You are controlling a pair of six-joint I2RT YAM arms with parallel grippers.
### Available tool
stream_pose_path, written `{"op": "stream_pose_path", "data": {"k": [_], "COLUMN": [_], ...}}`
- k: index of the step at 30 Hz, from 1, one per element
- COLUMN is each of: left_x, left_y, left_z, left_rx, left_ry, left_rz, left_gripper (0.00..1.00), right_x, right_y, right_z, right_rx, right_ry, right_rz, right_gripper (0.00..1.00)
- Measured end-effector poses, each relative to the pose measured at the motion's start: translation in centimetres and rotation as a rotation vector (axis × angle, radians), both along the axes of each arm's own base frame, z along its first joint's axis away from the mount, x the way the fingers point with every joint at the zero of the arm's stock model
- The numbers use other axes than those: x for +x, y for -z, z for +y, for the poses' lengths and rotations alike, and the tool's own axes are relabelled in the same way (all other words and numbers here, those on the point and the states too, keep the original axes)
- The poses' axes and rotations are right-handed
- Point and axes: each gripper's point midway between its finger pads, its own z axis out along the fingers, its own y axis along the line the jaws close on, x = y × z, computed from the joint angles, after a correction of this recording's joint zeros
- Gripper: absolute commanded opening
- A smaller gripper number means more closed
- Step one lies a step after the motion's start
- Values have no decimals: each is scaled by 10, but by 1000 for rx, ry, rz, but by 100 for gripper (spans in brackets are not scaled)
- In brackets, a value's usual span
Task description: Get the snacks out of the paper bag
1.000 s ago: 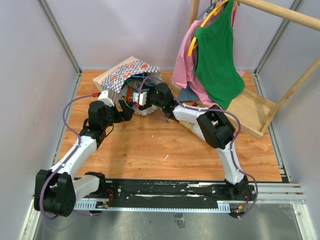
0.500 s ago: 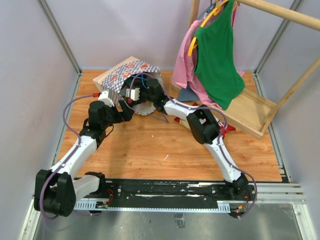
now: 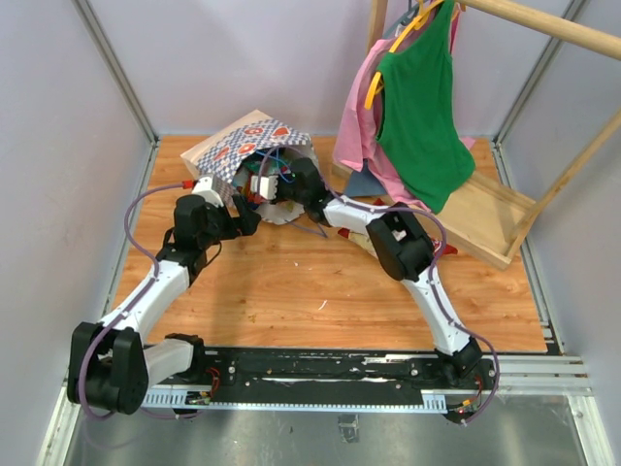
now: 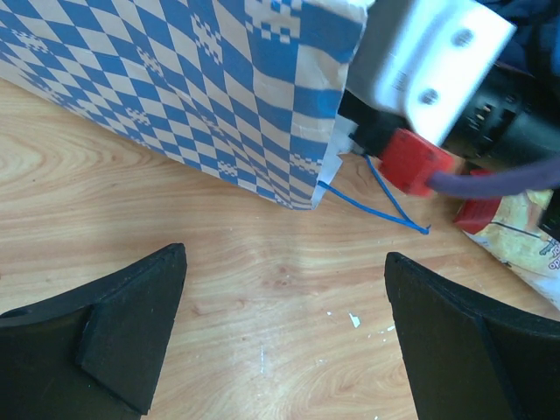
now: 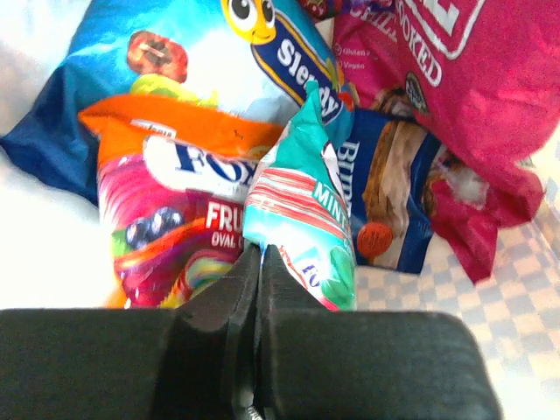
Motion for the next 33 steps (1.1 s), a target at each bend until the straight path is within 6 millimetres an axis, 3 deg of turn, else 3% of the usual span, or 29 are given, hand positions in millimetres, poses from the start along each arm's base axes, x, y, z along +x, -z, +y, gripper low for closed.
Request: {"op": "stream_pose_path", "data": {"k": [4, 7, 14, 19, 22, 26, 33], "left_x": [1, 3, 6, 6, 6, 6, 6], "left_y": [4, 5, 4, 4, 4, 4, 3], "left_z": [0, 0, -1, -1, -1, -1, -1], "left_rx": [3, 6, 5, 6, 8, 10, 11], "left_ry": [0, 1, 2, 3, 4, 4, 6], "left_rz": [11, 15, 13, 13, 12, 12, 11], "left_gripper": [100, 100, 100, 100, 100, 100, 100], "right_x": [-23, -44, -102, -127, -130, -126, -96], "right_y": [-5, -20, -79, -119, -128, -126, -125], "right_z": [-19, -33, -58, -78, -95, -116, -172], "right_rx": [31, 71, 172, 217, 199, 152, 86], "right_ry": [13, 22, 8, 11, 52, 108, 265], "right_rz": [23, 32, 12, -41, -89, -128, -174], "right_gripper": [1, 1, 1, 1, 1, 1, 1]}}
